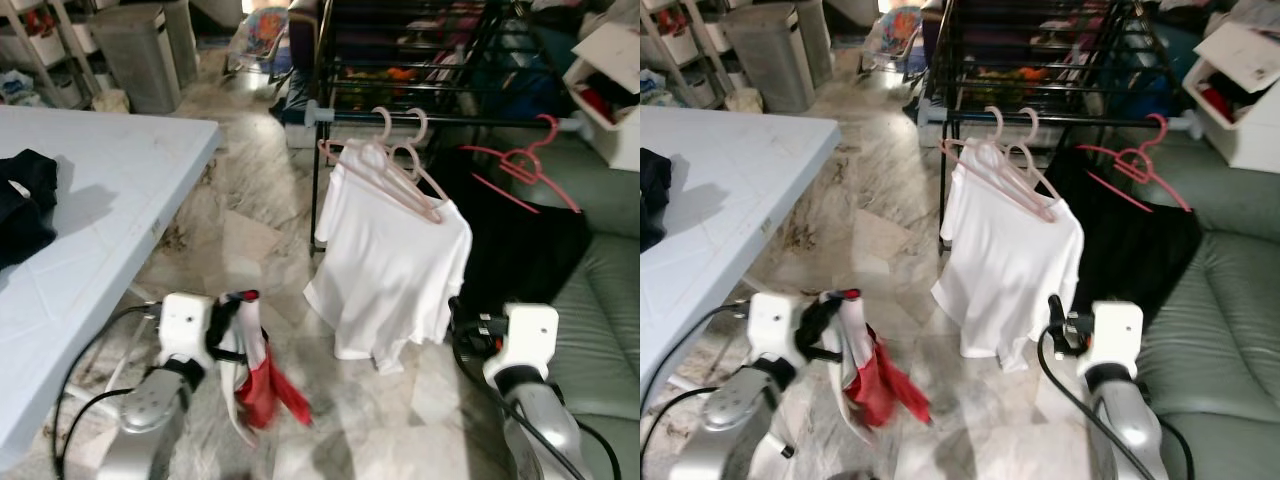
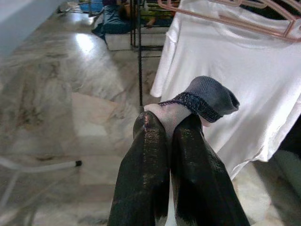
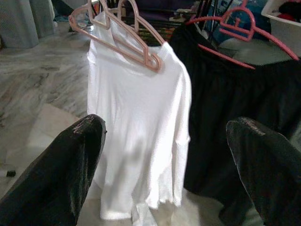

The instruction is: Hang hanger

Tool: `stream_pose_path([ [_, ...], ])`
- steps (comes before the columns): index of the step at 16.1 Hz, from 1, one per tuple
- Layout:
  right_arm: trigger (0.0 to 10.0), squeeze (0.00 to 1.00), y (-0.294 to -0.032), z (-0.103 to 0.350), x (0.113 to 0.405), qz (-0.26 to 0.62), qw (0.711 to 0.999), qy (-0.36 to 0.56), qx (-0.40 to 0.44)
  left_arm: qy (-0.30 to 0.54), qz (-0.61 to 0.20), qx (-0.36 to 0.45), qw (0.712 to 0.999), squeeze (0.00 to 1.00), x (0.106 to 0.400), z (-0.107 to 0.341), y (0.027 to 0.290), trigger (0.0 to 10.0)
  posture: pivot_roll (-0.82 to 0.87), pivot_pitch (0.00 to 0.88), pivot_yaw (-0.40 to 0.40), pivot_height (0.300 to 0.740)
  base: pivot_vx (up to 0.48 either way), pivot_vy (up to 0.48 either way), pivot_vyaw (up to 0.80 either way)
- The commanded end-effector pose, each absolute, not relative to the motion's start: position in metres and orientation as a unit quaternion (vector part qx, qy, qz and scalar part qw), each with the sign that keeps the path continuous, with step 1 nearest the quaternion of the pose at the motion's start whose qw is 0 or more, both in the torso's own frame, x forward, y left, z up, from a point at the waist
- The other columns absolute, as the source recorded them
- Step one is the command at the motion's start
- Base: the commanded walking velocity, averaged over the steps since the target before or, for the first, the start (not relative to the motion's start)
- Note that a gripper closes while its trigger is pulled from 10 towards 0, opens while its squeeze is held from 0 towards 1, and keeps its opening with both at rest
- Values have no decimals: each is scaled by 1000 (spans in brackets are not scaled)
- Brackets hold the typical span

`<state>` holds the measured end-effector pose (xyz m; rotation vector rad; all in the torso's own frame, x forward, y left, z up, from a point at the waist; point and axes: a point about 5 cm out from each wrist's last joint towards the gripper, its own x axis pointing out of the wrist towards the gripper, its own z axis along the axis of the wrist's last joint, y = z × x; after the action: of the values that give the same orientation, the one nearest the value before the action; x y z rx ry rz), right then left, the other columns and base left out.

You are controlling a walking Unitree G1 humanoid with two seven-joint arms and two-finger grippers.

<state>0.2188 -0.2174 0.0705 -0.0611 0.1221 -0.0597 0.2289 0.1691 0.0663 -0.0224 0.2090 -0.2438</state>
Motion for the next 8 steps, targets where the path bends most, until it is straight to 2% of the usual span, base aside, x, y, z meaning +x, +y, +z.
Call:
stream_pose_path([
  [1,10000,0,-216,74,218,-24,998,57,-30,88,-119,-3,989,0,229,72,171,10000,-54,39,13,740,0,0,0],
  [8,10000,0,-216,75,222,-41,996,65,-44,84,-118,0,989,0,232,74,169,10000,-55,35,19,740,0,0,0],
])
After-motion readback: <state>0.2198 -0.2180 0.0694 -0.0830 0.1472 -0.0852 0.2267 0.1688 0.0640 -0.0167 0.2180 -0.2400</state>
